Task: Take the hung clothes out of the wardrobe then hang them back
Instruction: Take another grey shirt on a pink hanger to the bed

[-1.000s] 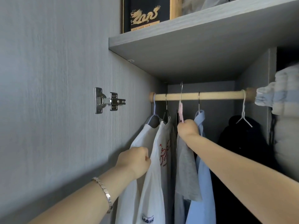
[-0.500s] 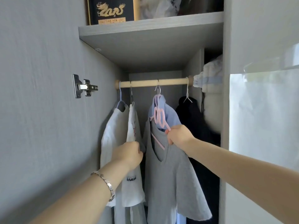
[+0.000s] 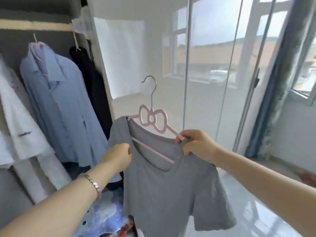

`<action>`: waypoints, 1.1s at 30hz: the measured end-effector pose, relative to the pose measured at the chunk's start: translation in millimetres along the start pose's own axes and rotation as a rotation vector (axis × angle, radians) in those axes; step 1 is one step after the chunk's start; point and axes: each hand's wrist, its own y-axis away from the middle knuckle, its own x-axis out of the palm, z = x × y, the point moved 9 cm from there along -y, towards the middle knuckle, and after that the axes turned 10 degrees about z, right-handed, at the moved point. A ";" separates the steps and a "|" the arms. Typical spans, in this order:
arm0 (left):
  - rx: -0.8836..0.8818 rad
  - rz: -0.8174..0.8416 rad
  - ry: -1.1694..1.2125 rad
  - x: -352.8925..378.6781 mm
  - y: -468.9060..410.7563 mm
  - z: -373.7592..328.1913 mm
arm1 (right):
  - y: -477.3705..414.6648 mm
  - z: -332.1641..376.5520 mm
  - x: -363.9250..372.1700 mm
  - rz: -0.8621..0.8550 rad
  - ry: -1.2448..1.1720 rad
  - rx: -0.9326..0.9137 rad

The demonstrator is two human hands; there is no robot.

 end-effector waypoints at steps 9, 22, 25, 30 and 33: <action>0.283 0.321 -0.194 214.9 69.9 -218.9 | 241.8 -150.2 -109.8 -0.311 -0.040 0.205; 0.702 0.554 -0.228 385.6 171.2 -523.6 | 527.2 -277.1 -170.2 -0.753 -0.062 0.496; 0.850 0.608 -0.319 421.9 207.6 -575.9 | 575.0 -285.4 -174.3 -0.888 -0.090 0.540; 1.149 0.704 -0.516 471.1 277.7 -639.9 | 664.2 -294.9 -166.7 -1.188 -0.127 0.687; 1.296 0.737 -0.586 490.5 319.8 -666.5 | 718.0 -301.0 -147.9 -1.374 -0.162 0.797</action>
